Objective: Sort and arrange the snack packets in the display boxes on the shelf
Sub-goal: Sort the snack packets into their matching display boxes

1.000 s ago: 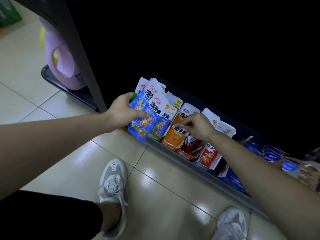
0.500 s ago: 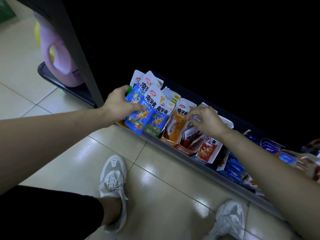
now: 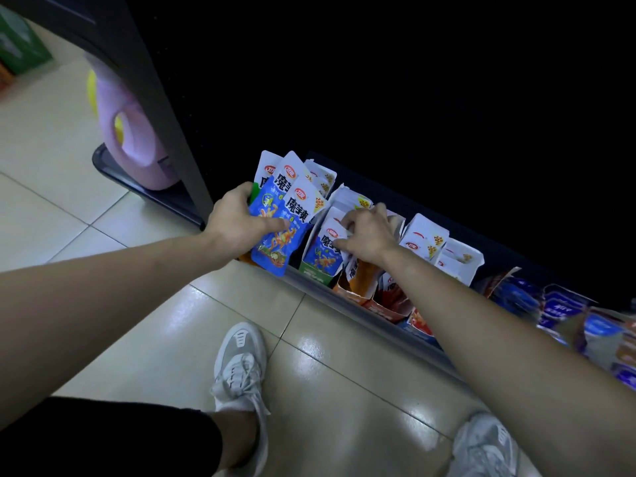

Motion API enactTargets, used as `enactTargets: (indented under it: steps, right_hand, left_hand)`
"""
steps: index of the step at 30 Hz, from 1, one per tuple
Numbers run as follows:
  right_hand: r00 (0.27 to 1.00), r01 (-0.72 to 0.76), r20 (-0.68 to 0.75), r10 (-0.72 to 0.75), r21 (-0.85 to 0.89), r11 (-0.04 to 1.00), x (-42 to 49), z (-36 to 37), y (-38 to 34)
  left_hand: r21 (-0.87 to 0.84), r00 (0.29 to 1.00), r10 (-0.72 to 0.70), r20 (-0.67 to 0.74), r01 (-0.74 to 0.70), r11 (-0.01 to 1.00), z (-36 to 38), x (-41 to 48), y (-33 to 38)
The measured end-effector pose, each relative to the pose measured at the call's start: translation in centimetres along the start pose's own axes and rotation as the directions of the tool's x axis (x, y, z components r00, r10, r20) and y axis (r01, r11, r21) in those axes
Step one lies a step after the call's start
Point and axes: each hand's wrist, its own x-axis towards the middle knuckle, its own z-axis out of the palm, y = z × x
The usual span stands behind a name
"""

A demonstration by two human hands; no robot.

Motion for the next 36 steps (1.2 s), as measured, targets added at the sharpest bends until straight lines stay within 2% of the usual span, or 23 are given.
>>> enactTargets:
  steps: [4,8,12,14,18,20,23,26,28,32,34,36]
  right_hand:
    - [0.997,0.06,0.026,-0.068,0.24,0.969,-0.1,-0.7,0.3]
    - [0.984,0.104,-0.179,-0.015,0.497,0.862,-0.9,-2.7,1.1]
    - [0.965,0.138,-0.258,0.05,0.661,0.738,-2.6,-6.3,2.2]
    - [0.967,0.136,-0.244,0.071,0.733,0.666,-3.6,-7.9,2.8]
    - [0.992,0.084,-0.118,0.032,0.846,0.527,-6.3,-9.5,3.2]
    - [0.998,0.044,-0.057,0.011,0.867,0.496,-7.4,-9.1,2.5]
    - [0.998,-0.003,-0.027,0.052,0.856,0.516,-8.0,-7.3,0.7]
    - [0.989,-0.005,-0.079,0.122,0.82,0.573,-7.7,-6.0,-1.4]
    - [0.98,0.021,-0.135,0.149,0.805,0.593,-7.1,-5.7,-2.5]
    - [0.974,0.088,-0.195,0.112,0.791,0.605,-5.4,-4.9,-3.1]
    - [0.972,0.086,-0.221,0.085,0.665,0.742,-4.1,-4.1,-1.9]
    - [0.98,0.065,-0.197,0.017,0.399,0.915,-2.7,-2.9,-0.4]
  left_hand:
    - [-0.012,1.0,0.009,0.002,-0.009,1.0,-0.2,0.1,-0.1]
    - [-0.037,1.0,0.01,-0.003,-0.01,0.999,-0.2,0.3,0.0]
    - [-0.076,1.0,0.012,0.018,-0.011,0.997,0.0,0.2,0.3]
    - [-0.135,0.998,0.012,0.061,-0.003,0.991,0.3,-0.1,0.8]
    - [-0.248,0.984,-0.002,0.176,0.047,0.968,1.4,-1.5,2.2]
    - [-0.296,0.973,-0.029,0.229,0.098,0.95,2.2,-2.3,2.8]
    - [-0.347,0.951,-0.071,0.302,0.179,0.92,3.3,-3.6,3.4]
    - [-0.395,0.941,-0.052,0.334,0.19,0.899,3.7,-4.4,3.6]
    - [-0.362,0.954,-0.022,0.298,0.134,0.922,3.2,-4.2,3.6]
    - [-0.301,0.984,-0.031,0.174,0.083,0.95,1.7,-2.5,2.9]
    - [-0.272,0.993,-0.048,0.106,0.075,0.959,1.0,-1.4,2.2]
    - [-0.226,0.996,-0.07,0.049,0.079,0.971,0.2,-0.5,1.0]
